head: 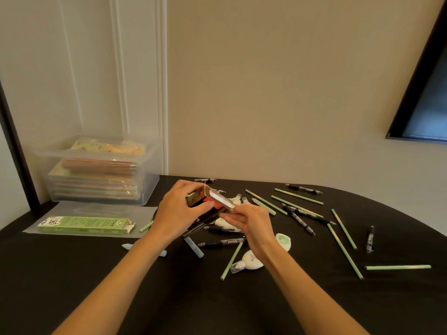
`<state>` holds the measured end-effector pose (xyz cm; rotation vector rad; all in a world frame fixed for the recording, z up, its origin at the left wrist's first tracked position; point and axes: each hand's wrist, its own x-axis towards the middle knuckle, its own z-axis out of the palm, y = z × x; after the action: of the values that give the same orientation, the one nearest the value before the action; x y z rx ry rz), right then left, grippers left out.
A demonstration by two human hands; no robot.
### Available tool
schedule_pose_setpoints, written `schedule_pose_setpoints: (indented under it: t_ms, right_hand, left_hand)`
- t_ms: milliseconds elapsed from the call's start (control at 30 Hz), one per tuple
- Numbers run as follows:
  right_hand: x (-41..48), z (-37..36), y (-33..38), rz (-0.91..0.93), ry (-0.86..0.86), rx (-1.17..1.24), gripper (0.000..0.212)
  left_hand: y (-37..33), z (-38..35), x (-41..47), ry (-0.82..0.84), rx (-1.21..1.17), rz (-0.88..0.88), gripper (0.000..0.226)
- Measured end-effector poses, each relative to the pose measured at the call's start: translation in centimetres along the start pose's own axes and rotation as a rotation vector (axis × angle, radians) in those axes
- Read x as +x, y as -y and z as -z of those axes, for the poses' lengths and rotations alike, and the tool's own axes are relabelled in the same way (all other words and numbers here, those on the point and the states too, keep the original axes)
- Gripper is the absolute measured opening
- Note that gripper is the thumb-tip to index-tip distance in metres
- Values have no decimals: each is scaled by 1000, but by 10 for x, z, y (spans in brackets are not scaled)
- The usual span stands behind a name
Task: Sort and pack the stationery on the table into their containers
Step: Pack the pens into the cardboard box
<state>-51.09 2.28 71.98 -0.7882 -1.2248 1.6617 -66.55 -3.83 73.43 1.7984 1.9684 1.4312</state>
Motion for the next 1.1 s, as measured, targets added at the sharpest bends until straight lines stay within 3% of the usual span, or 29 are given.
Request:
schedule_pose_setpoints:
  t_ms: [167, 233, 333, 433, 533, 733, 867, 1100]
  right_hand:
    - [-3, 4, -2, -36, 110, -116, 8]
    - [-3, 4, 0, -77, 144, -219, 7]
    - [-1, 0, 0, -68, 168, -427, 28]
    - [-3, -1, 3, -24, 213, -523, 15]
    - [-4, 3, 5, -49, 198, -409, 9]
    - [1, 6, -4, -104, 181, -173, 26]
    - [5, 7, -2, -137, 215, -37, 24]
    - [12, 7, 2, -144, 246, -154, 29]
  left_hand:
    - [-3, -6, 4, -131, -44, 77, 10]
    - [-4, -9, 5, -185, -31, 116, 13]
    - [-9, -13, 5, -181, 77, 121, 16]
    - [-12, -14, 6, -119, 135, 93, 18]
    - [-12, -13, 8, -142, 54, 26, 15]
    - [-7, -16, 2, 38, 264, -238, 35]
    - [-3, -9, 1, 175, 350, -235, 74]
    - [0, -5, 5, 213, 468, -220, 89]
